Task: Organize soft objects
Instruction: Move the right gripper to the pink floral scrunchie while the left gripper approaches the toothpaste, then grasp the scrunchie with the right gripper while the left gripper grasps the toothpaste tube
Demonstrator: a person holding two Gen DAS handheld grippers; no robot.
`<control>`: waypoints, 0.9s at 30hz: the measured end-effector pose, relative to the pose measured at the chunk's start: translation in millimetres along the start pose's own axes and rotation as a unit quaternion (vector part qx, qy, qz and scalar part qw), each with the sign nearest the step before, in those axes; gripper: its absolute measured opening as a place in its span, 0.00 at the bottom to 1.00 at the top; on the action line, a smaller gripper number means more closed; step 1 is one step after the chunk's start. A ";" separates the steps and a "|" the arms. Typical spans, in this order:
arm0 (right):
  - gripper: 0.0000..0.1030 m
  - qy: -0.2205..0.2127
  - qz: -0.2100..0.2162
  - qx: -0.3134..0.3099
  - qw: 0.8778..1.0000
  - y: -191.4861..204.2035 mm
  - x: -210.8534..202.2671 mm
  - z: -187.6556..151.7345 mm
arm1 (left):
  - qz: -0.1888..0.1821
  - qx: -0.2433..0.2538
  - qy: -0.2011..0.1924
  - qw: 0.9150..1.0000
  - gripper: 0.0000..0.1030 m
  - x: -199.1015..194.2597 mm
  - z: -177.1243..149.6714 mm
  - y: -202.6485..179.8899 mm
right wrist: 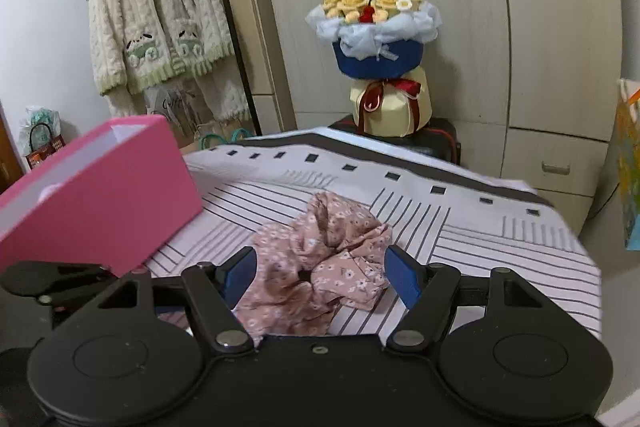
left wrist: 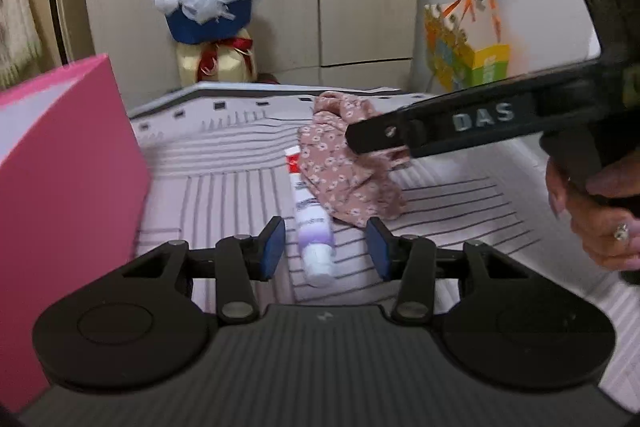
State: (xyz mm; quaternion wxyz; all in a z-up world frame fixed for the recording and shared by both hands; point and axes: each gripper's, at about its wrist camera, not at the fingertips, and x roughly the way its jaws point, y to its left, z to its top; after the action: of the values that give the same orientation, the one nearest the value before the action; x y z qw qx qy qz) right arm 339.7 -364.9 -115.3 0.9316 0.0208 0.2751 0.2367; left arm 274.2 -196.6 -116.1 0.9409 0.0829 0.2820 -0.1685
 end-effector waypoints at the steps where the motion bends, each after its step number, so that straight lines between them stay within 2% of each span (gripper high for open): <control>1: 0.73 0.007 0.005 0.001 1.000 -2.2 6.1 -0.5 | 0.011 0.010 0.002 1.000 0.36 3.5 -0.6 -3.4; 4: 0.73 0.017 0.011 -0.002 1.000 -5.0 17.3 -1.0 | -0.006 -0.005 0.018 1.000 0.35 12.1 0.6 -3.0; 7: 0.73 0.034 0.015 0.003 0.999 -7.4 28.4 -1.1 | 0.011 -0.008 0.006 1.000 0.35 19.4 1.3 -5.1; 9: 0.72 0.038 0.017 0.008 0.999 -9.3 33.2 -3.6 | 0.017 -0.010 0.014 1.000 0.38 25.3 2.3 -6.0; 12: 0.58 0.027 0.037 0.023 0.999 -14.2 34.0 -10.6 | 0.029 -0.016 0.016 0.999 0.42 28.0 4.0 -6.8; 14: 0.36 0.028 0.028 0.023 0.999 -14.7 33.4 -12.1 | 0.030 -0.015 0.017 0.999 0.42 27.7 3.5 -7.3; 15: 0.29 0.029 0.025 0.018 0.999 -14.6 31.2 -12.2 | 0.030 -0.015 0.017 0.999 0.42 27.6 3.8 -6.9; 16: 0.22 0.027 0.025 0.019 0.999 -15.1 27.7 -12.3 | 0.028 -0.017 0.017 0.999 0.39 27.5 4.1 -6.2; 17: 0.19 0.022 0.024 0.025 0.999 -16.3 23.7 -11.8 | 0.021 -0.019 0.017 0.999 0.35 27.9 4.1 -5.4; 19: 0.18 0.010 0.020 0.032 0.999 -16.8 13.2 -12.7 | 0.017 -0.024 0.018 0.999 0.23 28.2 5.2 -4.1; 23: 0.18 -0.006 0.004 0.027 1.000 -10.5 -7.5 -14.8 | 0.032 -0.010 0.012 0.999 0.21 26.1 6.0 -7.7; 27: 0.18 -0.002 -0.022 0.026 0.999 1.4 -23.1 -19.1 | 0.038 -0.007 -0.009 0.999 0.20 15.2 6.7 -8.8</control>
State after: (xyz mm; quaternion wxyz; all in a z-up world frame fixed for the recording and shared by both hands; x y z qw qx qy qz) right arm 312.1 -375.9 -119.7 0.9363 0.0392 0.2798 0.2087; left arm 286.3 -210.6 -119.6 0.9495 0.0858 0.2717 -0.1317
